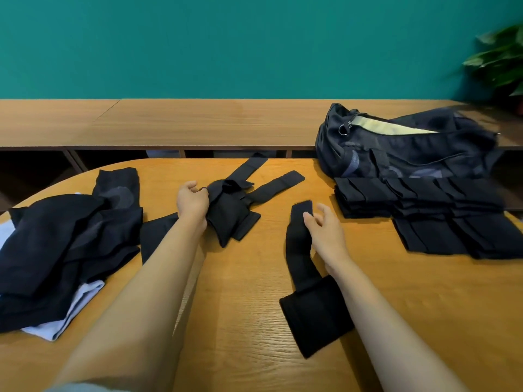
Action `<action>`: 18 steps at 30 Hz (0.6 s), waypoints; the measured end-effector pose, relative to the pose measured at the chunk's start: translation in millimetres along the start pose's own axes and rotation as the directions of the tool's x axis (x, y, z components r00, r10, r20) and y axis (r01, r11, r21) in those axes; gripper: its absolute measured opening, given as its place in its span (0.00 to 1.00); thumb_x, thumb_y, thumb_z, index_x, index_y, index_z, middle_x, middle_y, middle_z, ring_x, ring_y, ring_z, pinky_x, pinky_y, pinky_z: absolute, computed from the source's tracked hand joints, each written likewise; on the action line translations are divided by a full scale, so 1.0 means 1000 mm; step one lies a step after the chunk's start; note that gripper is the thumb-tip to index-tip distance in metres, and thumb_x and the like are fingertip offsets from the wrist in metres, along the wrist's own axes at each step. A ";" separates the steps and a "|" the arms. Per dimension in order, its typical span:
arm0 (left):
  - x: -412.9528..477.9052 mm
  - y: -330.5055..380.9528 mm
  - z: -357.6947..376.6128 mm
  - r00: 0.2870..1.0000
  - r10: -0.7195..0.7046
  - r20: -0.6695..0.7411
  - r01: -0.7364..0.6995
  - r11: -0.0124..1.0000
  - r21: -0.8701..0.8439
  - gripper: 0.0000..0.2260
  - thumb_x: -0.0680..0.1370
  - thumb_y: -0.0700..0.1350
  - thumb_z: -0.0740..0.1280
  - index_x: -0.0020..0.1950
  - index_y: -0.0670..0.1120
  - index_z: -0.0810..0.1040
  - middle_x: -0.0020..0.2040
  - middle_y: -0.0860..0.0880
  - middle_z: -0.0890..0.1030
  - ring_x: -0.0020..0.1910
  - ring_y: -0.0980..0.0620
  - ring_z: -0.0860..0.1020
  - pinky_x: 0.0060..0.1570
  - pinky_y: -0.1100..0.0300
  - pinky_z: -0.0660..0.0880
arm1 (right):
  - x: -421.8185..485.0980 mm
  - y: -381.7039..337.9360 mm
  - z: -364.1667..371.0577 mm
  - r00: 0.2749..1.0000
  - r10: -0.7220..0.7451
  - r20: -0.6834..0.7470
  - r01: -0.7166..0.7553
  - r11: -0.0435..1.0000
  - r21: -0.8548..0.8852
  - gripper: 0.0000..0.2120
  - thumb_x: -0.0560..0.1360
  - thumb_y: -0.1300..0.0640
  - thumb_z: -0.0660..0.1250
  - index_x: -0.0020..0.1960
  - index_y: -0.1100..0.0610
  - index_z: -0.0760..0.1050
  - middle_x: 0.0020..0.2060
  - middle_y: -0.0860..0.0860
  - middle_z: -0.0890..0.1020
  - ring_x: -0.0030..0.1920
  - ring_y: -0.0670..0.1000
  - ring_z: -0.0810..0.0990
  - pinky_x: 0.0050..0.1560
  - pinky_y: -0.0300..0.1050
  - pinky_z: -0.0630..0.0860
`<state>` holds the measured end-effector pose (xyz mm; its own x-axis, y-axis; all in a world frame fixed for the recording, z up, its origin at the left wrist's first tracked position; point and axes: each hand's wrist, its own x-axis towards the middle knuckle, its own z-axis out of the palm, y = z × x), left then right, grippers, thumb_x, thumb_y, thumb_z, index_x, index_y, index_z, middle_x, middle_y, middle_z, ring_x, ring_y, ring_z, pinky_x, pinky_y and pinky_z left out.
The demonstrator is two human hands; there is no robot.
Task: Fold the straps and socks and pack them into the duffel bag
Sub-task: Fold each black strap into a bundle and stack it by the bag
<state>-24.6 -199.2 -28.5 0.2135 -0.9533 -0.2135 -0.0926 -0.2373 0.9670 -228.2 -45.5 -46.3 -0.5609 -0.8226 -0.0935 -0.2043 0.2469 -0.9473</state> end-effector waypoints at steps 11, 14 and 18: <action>-0.070 -0.043 -0.023 0.829 0.322 0.458 -0.536 0.217 0.816 0.19 0.84 0.54 0.53 0.75 0.54 0.66 0.77 0.52 0.62 0.77 0.47 0.57 0.71 0.35 0.37 | -0.086 0.036 -0.036 0.891 -0.321 0.322 0.451 0.707 -0.544 0.21 0.80 0.42 0.59 0.72 0.42 0.65 0.72 0.38 0.66 0.73 0.40 0.59 0.76 0.47 0.48; -0.077 -0.055 -0.026 0.851 0.224 0.474 -0.490 0.018 0.872 0.23 0.84 0.55 0.45 0.80 0.55 0.50 0.80 0.53 0.47 0.79 0.45 0.43 0.70 0.33 0.35 | -0.101 0.046 -0.040 0.886 -0.243 0.396 0.451 0.654 -0.607 0.25 0.80 0.38 0.53 0.75 0.42 0.61 0.76 0.38 0.57 0.77 0.41 0.49 0.77 0.50 0.38; -0.108 -0.050 -0.028 0.809 0.361 0.464 -0.499 0.007 0.866 0.24 0.84 0.54 0.49 0.80 0.54 0.50 0.80 0.50 0.48 0.78 0.44 0.43 0.72 0.33 0.38 | -0.122 0.048 -0.046 0.890 -0.270 0.366 0.446 0.675 -0.587 0.28 0.81 0.39 0.52 0.78 0.43 0.51 0.77 0.39 0.51 0.77 0.42 0.42 0.77 0.49 0.36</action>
<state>-15.3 -79.2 -50.3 -0.3115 -0.9437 0.1115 -0.9498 0.3127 -0.0071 -206.3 90.5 -66.5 -0.1503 -0.9868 0.0603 -0.8596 0.1004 -0.5010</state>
